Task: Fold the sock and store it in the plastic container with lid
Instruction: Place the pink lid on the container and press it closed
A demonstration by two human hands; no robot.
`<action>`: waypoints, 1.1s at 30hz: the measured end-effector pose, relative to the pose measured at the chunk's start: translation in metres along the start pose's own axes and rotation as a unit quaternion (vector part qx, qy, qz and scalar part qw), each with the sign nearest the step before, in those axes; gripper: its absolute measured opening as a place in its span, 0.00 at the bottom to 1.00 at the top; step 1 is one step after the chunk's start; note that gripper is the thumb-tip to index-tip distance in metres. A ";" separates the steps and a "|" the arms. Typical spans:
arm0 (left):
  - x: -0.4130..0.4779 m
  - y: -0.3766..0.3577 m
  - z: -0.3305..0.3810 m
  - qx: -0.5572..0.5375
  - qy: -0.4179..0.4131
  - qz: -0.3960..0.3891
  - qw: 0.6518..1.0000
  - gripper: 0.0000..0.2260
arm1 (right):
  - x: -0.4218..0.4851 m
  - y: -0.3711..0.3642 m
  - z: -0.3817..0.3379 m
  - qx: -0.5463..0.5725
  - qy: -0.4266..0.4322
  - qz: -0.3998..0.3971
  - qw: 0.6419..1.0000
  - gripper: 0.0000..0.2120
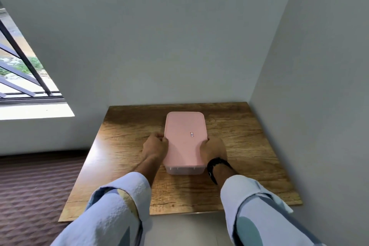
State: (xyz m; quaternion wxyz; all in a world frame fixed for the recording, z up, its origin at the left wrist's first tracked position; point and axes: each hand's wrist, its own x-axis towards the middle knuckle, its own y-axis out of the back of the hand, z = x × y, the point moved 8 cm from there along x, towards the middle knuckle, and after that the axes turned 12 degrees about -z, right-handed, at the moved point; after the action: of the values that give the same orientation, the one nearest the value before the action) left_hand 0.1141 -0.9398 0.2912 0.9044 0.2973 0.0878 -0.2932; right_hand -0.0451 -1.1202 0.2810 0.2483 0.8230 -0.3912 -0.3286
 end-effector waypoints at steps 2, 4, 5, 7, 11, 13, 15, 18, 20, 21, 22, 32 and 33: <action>0.006 -0.005 0.007 0.014 -0.027 -0.031 0.999 0.20 | 0.009 -0.005 -0.006 -0.002 0.012 -0.016 1.000 0.15; 0.014 -0.009 0.011 0.012 -0.046 -0.044 0.998 0.22 | 0.021 -0.009 -0.012 -0.007 0.023 -0.024 0.999 0.16; 0.019 -0.009 0.011 0.005 -0.044 -0.039 0.998 0.21 | 0.027 -0.010 -0.015 -0.010 0.028 -0.024 0.999 0.17; 0.019 -0.008 0.013 0.007 -0.039 -0.020 0.999 0.17 | 0.033 -0.003 -0.017 0.003 0.040 -0.016 0.999 0.18; 0.030 -0.002 0.018 0.073 -0.039 0.006 0.997 0.16 | 0.048 0.004 -0.020 0.023 0.075 -0.009 0.997 0.18; 0.047 -0.001 0.013 0.077 -0.016 -0.002 0.997 0.18 | 0.055 -0.002 -0.020 0.037 0.097 -0.019 0.994 0.18; 0.058 -0.001 0.014 0.069 -0.003 -0.006 0.998 0.17 | 0.056 -0.007 -0.016 0.067 0.108 -0.031 0.991 0.18; 0.068 -0.008 0.028 0.048 -0.053 -0.021 0.997 0.20 | 0.061 -0.009 -0.014 0.082 0.114 -0.050 0.989 0.18; 0.071 -0.013 0.034 0.075 -0.091 -0.030 0.993 0.22 | 0.063 -0.010 -0.014 0.073 0.117 -0.061 0.989 0.19; 0.073 -0.016 0.033 0.098 -0.095 -0.029 0.990 0.23 | 0.063 -0.010 -0.015 0.058 0.119 -0.063 0.989 0.19; 0.074 -0.018 0.030 0.115 -0.095 -0.028 0.988 0.24 | 0.063 -0.011 -0.016 0.037 0.125 -0.063 0.990 0.19; 0.081 -0.023 0.030 0.195 -0.084 -0.042 0.976 0.26 | 0.069 -0.013 -0.031 -0.112 0.172 -0.129 0.970 0.28; 0.082 -0.023 0.031 0.201 -0.080 -0.041 0.976 0.27 | 0.071 -0.012 -0.032 -0.121 0.172 -0.131 0.969 0.28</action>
State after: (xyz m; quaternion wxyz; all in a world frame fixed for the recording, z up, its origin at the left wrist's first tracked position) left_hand 0.1664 -1.0122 0.2775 0.8176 0.4445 -0.0329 -0.3646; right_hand 0.0180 -1.1655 0.2701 0.3641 0.8752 -0.1884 -0.2569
